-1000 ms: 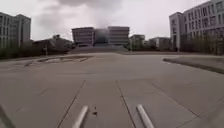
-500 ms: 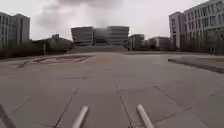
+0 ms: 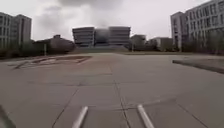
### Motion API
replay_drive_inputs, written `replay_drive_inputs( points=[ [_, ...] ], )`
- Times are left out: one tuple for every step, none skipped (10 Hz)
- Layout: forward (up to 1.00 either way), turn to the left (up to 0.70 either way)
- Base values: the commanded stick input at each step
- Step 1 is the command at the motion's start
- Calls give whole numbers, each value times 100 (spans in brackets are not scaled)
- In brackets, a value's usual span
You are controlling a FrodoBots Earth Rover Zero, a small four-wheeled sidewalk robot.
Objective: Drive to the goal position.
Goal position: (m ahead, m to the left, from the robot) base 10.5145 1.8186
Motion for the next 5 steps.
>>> replay_drive_inputs(
  points=[
    [100,0],
    [100,-23],
    [100,-1],
    [100,0],
    [100,0]
  ],
)
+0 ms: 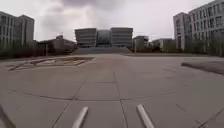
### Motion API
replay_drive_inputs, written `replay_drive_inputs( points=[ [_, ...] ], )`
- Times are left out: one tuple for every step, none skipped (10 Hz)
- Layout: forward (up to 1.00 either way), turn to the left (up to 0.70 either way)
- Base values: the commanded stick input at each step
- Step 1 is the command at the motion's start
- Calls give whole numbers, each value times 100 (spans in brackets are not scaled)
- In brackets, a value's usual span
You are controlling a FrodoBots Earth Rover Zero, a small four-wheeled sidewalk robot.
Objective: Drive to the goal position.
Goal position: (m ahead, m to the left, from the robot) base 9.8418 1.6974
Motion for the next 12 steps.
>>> replay_drive_inputs(
  points=[
    [100,0],
    [100,0],
    [100,0],
    [100,0],
    [100,0],
    [100,-14],
    [100,-27],
    [100,-27],
    [100,-27],
    [100,-18],
    [100,-2],
    [100,0]
  ],
)
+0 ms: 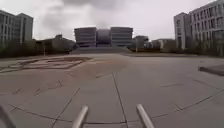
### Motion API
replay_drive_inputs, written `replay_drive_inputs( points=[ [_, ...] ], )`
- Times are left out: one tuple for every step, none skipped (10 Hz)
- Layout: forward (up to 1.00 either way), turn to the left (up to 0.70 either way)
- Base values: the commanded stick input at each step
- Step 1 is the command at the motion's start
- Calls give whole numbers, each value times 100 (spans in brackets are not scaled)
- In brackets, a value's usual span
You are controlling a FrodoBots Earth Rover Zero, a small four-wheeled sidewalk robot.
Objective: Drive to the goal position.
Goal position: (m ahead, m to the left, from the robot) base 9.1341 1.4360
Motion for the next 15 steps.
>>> replay_drive_inputs(
  points=[
    [100,0],
    [100,-18],
    [100,-27],
    [100,-27],
    [100,-27],
    [100,-27],
    [100,-27],
    [100,-27],
    [100,0],
    [100,0],
    [100,0],
    [100,0],
    [100,0],
    [100,0],
    [100,0]
  ],
)
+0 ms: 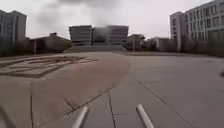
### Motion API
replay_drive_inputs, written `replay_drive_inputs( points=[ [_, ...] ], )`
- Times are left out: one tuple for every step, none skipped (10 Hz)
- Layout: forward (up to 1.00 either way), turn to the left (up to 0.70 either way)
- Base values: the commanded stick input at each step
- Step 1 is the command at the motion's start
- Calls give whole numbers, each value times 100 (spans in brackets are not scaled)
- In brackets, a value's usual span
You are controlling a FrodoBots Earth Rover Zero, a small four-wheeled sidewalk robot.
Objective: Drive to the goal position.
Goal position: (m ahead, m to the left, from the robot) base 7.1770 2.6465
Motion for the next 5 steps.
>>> replay_drive_inputs(
  points=[
    [100,0],
    [100,0],
    [100,0],
    [100,0],
    [100,0]
  ],
)
